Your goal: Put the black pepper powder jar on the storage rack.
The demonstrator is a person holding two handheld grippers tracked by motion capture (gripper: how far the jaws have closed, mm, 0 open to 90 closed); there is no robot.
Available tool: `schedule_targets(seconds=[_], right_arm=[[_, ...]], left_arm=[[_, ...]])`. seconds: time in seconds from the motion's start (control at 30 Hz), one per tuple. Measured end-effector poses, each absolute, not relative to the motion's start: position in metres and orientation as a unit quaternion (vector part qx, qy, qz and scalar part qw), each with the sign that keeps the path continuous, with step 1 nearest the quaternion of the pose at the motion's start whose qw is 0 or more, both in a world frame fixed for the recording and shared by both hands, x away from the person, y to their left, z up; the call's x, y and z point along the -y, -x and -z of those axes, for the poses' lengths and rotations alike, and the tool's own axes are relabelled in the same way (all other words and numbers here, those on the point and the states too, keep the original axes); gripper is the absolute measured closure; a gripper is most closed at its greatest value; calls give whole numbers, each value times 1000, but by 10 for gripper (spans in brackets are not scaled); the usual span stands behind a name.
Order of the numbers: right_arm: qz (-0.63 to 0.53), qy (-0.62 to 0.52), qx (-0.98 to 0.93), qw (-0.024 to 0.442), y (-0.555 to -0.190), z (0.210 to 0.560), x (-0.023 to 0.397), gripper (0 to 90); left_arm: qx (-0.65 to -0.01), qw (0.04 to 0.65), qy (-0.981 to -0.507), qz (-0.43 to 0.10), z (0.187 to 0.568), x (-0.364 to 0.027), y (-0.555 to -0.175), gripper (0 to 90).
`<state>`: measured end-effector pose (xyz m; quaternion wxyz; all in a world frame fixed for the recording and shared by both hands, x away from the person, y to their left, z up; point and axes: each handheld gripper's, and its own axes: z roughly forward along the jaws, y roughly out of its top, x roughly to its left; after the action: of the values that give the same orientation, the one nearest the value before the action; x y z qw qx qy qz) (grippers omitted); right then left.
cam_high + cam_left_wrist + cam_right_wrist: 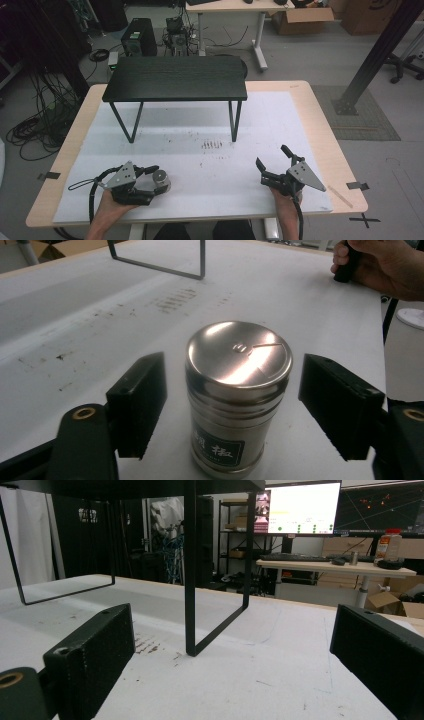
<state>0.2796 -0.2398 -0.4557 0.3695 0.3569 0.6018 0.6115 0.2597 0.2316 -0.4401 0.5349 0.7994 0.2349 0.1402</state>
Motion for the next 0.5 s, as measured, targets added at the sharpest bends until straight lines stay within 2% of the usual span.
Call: schedule_targets(seconds=[0.23, 0.5], right_arm=[[-611, -357, -602, 369, -279, 456, 240, 40], [-611, -357, -602, 369, -280, 456, 240, 41]], left_arm=[[-232, 537, -798, -146, 442, -232, -259, 403], [-232, 539, -796, -148, 444, -233, -256, 463]])
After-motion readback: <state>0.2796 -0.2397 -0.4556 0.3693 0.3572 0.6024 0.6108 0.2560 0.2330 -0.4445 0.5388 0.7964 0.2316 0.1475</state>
